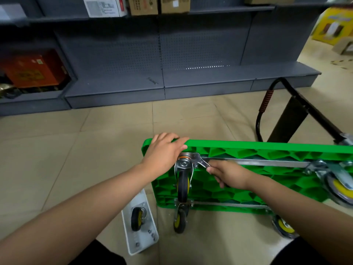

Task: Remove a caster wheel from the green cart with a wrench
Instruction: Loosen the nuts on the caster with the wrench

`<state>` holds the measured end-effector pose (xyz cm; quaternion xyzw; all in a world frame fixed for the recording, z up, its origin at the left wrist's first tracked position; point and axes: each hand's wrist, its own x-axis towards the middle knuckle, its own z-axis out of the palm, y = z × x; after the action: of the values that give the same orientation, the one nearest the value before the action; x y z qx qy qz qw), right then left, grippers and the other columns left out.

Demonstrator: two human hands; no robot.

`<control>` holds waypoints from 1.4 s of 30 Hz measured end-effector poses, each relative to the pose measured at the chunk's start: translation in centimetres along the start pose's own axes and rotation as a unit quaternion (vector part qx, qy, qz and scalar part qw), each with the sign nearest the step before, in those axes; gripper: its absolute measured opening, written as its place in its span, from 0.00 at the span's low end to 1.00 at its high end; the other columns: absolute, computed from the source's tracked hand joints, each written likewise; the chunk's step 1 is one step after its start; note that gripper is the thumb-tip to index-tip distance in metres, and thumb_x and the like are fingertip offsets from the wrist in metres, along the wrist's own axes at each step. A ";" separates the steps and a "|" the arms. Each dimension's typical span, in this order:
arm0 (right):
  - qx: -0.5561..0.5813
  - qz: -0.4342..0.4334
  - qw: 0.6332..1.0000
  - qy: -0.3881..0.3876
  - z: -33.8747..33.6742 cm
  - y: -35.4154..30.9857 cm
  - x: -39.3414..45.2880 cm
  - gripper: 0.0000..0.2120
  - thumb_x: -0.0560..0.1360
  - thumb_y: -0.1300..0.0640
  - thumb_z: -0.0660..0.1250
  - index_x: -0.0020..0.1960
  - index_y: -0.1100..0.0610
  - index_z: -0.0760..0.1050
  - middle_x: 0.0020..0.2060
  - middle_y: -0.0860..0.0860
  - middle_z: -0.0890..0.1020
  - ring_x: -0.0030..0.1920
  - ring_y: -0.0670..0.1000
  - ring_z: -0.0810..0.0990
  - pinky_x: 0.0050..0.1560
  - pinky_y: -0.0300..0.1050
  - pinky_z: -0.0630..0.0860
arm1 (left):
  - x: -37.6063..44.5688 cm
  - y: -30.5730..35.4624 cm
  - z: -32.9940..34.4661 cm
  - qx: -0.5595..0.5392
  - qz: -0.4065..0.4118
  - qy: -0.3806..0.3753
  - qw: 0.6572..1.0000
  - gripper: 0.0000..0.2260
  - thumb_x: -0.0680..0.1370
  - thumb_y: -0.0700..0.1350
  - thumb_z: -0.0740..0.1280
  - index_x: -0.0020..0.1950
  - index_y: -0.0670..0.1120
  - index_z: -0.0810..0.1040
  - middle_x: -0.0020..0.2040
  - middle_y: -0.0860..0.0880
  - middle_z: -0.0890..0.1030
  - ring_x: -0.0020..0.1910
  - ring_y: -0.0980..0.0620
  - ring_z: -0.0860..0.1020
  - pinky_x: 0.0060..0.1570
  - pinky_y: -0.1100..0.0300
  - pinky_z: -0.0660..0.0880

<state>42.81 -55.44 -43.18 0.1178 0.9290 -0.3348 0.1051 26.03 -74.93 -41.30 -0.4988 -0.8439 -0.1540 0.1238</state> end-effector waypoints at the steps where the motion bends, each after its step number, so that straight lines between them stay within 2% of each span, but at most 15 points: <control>1: 0.001 -0.003 1.000 0.003 0.2 0.0 -0.4 0.13 0.85 0.51 0.58 0.44 0.55 0.69 0.31 0.50 0.75 0.27 0.43 0.76 0.32 0.37 0.71 | -0.6 0.4 0.1 0.001 0.009 0.008 1.000 0.21 0.82 0.57 0.55 0.68 0.53 0.80 0.54 0.49 0.82 0.53 0.43 0.78 0.54 0.50 0.72; 4: -0.042 -0.037 0.998 0.040 0.6 0.0 -1.6 0.12 0.85 0.49 0.56 0.46 0.54 0.69 0.35 0.48 0.75 0.35 0.42 0.74 0.42 0.45 0.70 | -1.8 0.5 0.5 -0.009 0.063 0.061 0.996 0.19 0.83 0.52 0.57 0.70 0.49 0.79 0.58 0.47 0.81 0.56 0.43 0.78 0.57 0.49 0.75; 6: -0.075 -0.049 0.994 0.067 0.8 0.3 -2.1 0.12 0.85 0.49 0.56 0.51 0.56 0.70 0.39 0.51 0.77 0.41 0.51 0.76 0.46 0.49 0.70 | -2.3 -0.4 0.8 -0.010 0.134 0.083 0.987 0.18 0.84 0.48 0.59 0.70 0.44 0.77 0.64 0.45 0.79 0.61 0.43 0.76 0.64 0.49 0.72; 8: -0.089 -0.049 0.992 0.081 0.3 0.5 -2.6 0.11 0.85 0.52 0.57 0.51 0.59 0.70 0.37 0.50 0.75 0.39 0.54 0.73 0.43 0.49 0.67 | -2.5 -1.3 0.6 0.011 0.196 0.084 0.977 0.18 0.85 0.47 0.58 0.72 0.41 0.75 0.70 0.44 0.76 0.67 0.43 0.73 0.71 0.51 0.67; 10: -0.085 -0.039 0.992 0.087 0.4 0.8 -3.3 0.09 0.84 0.54 0.58 0.48 0.57 0.69 0.35 0.48 0.73 0.37 0.53 0.71 0.41 0.48 0.65 | -3.0 -1.8 0.7 0.023 0.221 0.078 0.972 0.19 0.85 0.46 0.59 0.73 0.41 0.73 0.74 0.44 0.72 0.71 0.44 0.72 0.74 0.51 0.64; 15: -0.048 -0.039 0.992 0.108 0.4 1.6 -3.8 0.08 0.84 0.55 0.59 0.49 0.58 0.72 0.33 0.47 0.72 0.34 0.44 0.70 0.35 0.38 0.64 | -3.1 -2.1 0.7 0.054 0.230 0.059 0.970 0.23 0.83 0.49 0.62 0.77 0.43 0.69 0.77 0.45 0.68 0.74 0.44 0.69 0.75 0.49 0.64; 18: -0.044 -0.056 0.992 0.107 0.7 2.6 -3.1 0.06 0.85 0.54 0.59 0.49 0.52 0.71 0.35 0.49 0.75 0.36 0.48 0.73 0.38 0.45 0.69 | -3.1 -2.2 0.8 0.079 0.240 0.052 0.966 0.24 0.82 0.51 0.64 0.77 0.47 0.69 0.77 0.44 0.67 0.74 0.43 0.68 0.74 0.48 0.64; 21: -0.042 -0.061 0.991 0.115 1.4 3.1 -2.6 0.07 0.85 0.53 0.58 0.49 0.49 0.70 0.35 0.52 0.77 0.36 0.54 0.75 0.41 0.53 0.73 | -3.2 -2.4 0.9 0.094 0.266 0.063 0.957 0.19 0.83 0.51 0.63 0.74 0.51 0.73 0.78 0.41 0.66 0.75 0.40 0.67 0.74 0.47 0.62; 24: -0.042 -0.067 0.987 0.138 1.9 3.2 -2.3 0.08 0.85 0.51 0.57 0.47 0.44 0.67 0.34 0.50 0.76 0.36 0.54 0.75 0.41 0.55 0.74 | -3.4 -2.7 0.7 0.110 0.278 0.050 0.953 0.22 0.80 0.45 0.61 0.74 0.50 0.73 0.79 0.38 0.62 0.77 0.39 0.65 0.75 0.45 0.61; 26: -0.039 -0.063 0.987 0.146 2.0 3.3 -2.2 0.07 0.85 0.51 0.57 0.48 0.45 0.68 0.34 0.49 0.76 0.36 0.53 0.75 0.41 0.55 0.74 | -3.3 -2.9 0.6 0.135 0.278 0.042 0.950 0.26 0.77 0.43 0.61 0.77 0.51 0.70 0.80 0.38 0.60 0.78 0.39 0.63 0.75 0.44 0.61; 29: -0.032 -0.052 0.987 0.147 2.0 3.4 -2.2 0.07 0.85 0.50 0.57 0.51 0.51 0.70 0.33 0.45 0.75 0.35 0.53 0.74 0.41 0.53 0.73 | -3.2 -3.0 1.0 0.177 0.277 0.032 0.944 0.30 0.76 0.50 0.66 0.79 0.51 0.66 0.81 0.37 0.58 0.78 0.38 0.61 0.75 0.43 0.61; 33: -0.061 -0.047 0.983 0.168 2.6 3.3 -2.2 0.06 0.85 0.50 0.57 0.52 0.50 0.69 0.32 0.44 0.71 0.35 0.53 0.71 0.39 0.52 0.69 | -3.1 -2.6 1.4 0.219 0.255 0.019 0.942 0.39 0.69 0.58 0.75 0.77 0.52 0.67 0.81 0.37 0.58 0.77 0.37 0.62 0.75 0.43 0.59; 35: -0.061 -0.039 0.982 0.177 3.0 3.1 -2.2 0.05 0.85 0.50 0.57 0.53 0.50 0.69 0.32 0.44 0.71 0.35 0.53 0.71 0.39 0.52 0.69 | -3.2 -2.4 1.6 0.225 0.246 0.024 0.943 0.38 0.69 0.58 0.76 0.77 0.53 0.68 0.80 0.37 0.59 0.77 0.37 0.63 0.75 0.43 0.59; 39: -0.042 -0.007 0.982 0.184 3.5 3.2 -2.1 0.07 0.85 0.49 0.57 0.47 0.46 0.65 0.34 0.48 0.75 0.37 0.57 0.75 0.40 0.55 0.74 | -3.2 -2.2 1.8 0.230 0.238 0.034 0.943 0.35 0.71 0.56 0.74 0.77 0.54 0.67 0.80 0.38 0.59 0.77 0.37 0.63 0.74 0.43 0.59; 42: 0.016 0.015 0.982 0.187 4.7 3.0 -1.9 0.08 0.85 0.50 0.58 0.46 0.48 0.66 0.36 0.50 0.80 0.37 0.52 0.80 0.41 0.49 0.76 | -3.3 -2.1 1.8 0.229 0.234 0.048 0.944 0.32 0.74 0.54 0.74 0.76 0.54 0.68 0.80 0.38 0.61 0.76 0.37 0.65 0.73 0.42 0.62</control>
<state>45.99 -56.52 -47.99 0.1938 0.9250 -0.3196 -0.0676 25.65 -77.79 -44.46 -0.6325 -0.7089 0.0531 0.3076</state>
